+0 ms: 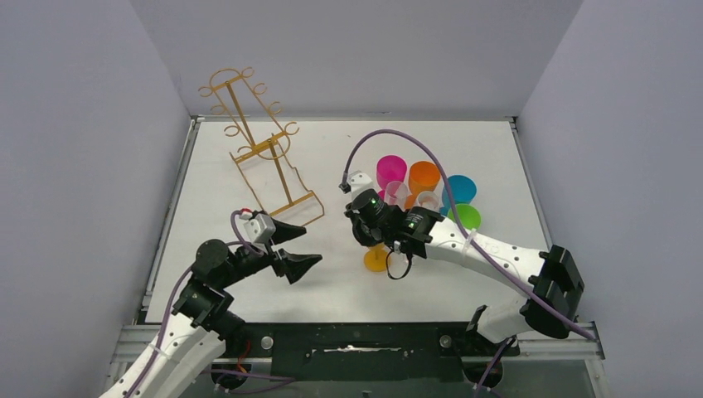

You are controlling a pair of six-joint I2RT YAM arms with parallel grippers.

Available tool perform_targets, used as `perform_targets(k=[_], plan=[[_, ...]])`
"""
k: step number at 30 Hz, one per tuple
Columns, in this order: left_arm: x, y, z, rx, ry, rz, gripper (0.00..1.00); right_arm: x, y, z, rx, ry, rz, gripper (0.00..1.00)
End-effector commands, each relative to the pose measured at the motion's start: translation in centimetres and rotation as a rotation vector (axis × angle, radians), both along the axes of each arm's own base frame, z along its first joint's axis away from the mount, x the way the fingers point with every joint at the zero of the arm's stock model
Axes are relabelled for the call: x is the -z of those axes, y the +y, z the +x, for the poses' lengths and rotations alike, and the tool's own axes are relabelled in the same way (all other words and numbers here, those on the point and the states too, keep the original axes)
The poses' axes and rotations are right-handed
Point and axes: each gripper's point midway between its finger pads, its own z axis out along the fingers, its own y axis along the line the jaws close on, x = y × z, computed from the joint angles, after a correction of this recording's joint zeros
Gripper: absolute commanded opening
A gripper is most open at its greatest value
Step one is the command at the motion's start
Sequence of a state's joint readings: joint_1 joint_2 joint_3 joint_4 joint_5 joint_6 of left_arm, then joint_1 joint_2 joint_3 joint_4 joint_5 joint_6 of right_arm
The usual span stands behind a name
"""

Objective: Take the wine glass off the wine glass rack
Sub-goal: Place the wine glass at the center of the board.

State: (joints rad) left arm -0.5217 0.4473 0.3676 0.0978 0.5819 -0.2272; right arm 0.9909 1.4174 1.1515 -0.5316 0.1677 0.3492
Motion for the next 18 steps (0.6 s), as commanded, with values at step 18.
perform_targets(k=[18], plan=[[-5.4,10.0,7.4,-0.798,0.226,-0.048,0.82,-2.3,-1.2,2.1,0.121,-0.199,0.122,0.3]])
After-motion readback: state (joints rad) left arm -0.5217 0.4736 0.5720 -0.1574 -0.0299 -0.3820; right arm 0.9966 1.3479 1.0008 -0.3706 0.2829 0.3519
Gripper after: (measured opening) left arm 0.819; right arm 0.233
